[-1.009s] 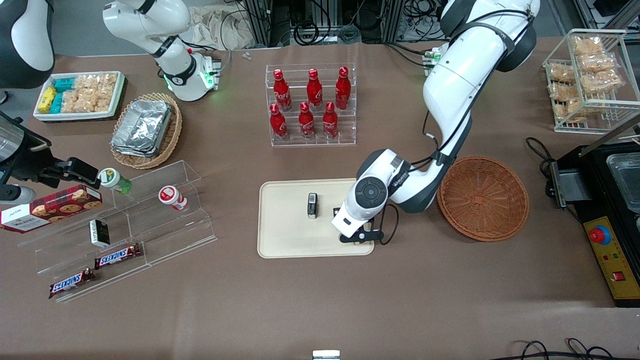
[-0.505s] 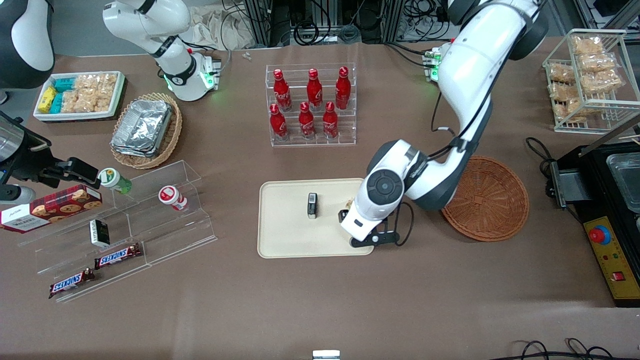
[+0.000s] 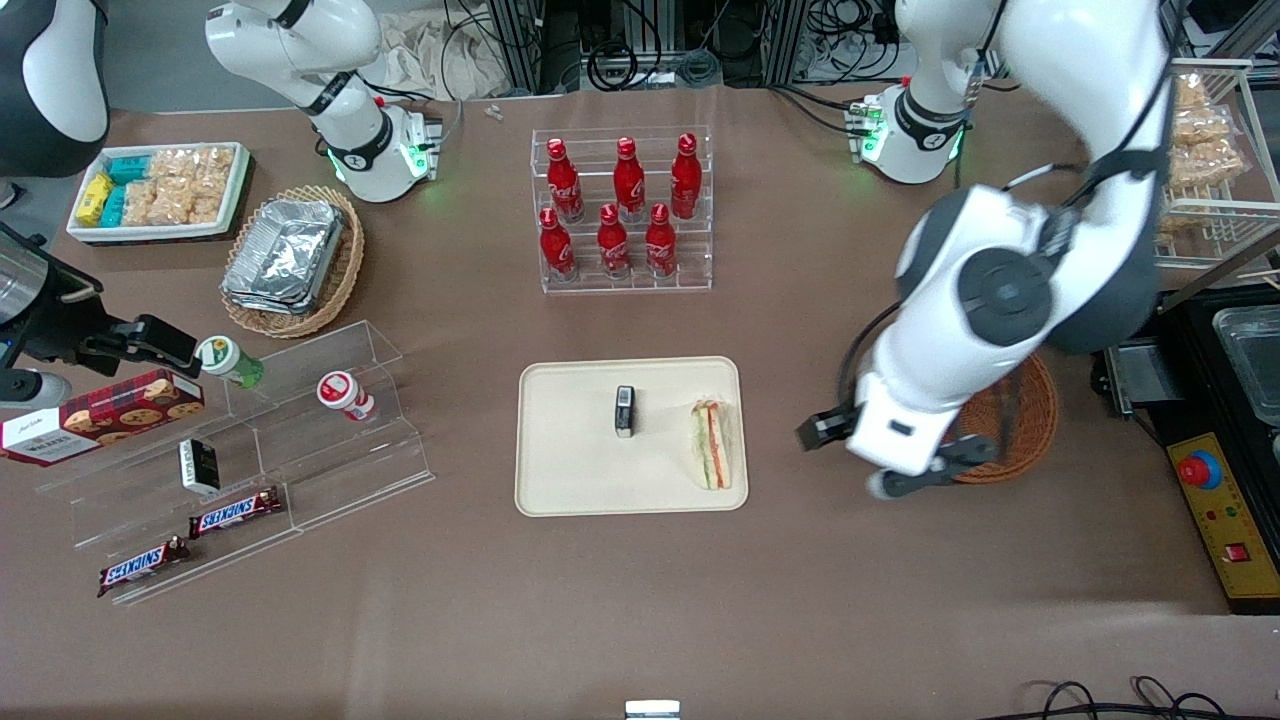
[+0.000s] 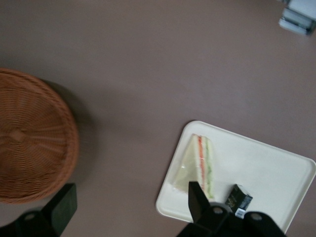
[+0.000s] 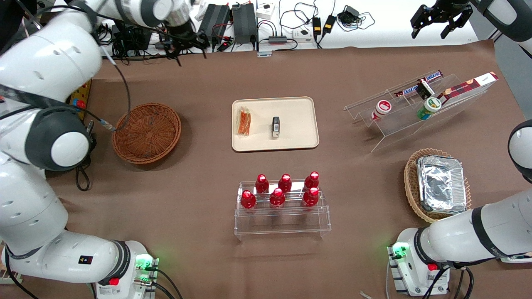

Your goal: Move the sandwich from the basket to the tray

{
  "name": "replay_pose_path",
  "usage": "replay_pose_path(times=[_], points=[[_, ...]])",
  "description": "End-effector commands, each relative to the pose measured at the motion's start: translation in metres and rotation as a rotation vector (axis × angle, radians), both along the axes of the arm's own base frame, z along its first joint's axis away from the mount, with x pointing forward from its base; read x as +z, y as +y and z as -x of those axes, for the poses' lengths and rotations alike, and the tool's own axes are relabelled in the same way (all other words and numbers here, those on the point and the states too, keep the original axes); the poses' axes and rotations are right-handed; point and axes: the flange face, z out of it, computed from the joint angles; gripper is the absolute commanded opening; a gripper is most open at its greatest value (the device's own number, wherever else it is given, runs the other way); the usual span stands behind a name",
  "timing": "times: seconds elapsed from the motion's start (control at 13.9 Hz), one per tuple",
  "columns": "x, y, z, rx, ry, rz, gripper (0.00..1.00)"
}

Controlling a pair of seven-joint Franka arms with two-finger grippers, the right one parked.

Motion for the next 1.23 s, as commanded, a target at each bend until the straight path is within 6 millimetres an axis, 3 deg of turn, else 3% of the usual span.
replay_pose_path(times=[0.0, 0.29, 0.36, 0.5, 0.65, 0.86, 1.08, 1.15], points=[[0.030, 0.055, 0.012, -0.023, 0.008, 0.016, 1.00], [0.037, 0.121, 0.030, -0.150, -0.006, -0.006, 1.00], [0.045, 0.150, 0.031, -0.142, -0.012, -0.006, 1.00], [0.044, 0.175, 0.047, -0.191, 0.003, 0.024, 1.00], [0.041, 0.193, 0.062, -0.268, 0.008, 0.003, 1.00], [0.035, 0.202, 0.073, -0.339, 0.079, -0.104, 1.00], [0.058, 0.206, 0.058, -0.369, 0.052, -0.087, 1.00], [0.056, 0.204, 0.054, -0.382, 0.052, -0.090, 1.00]])
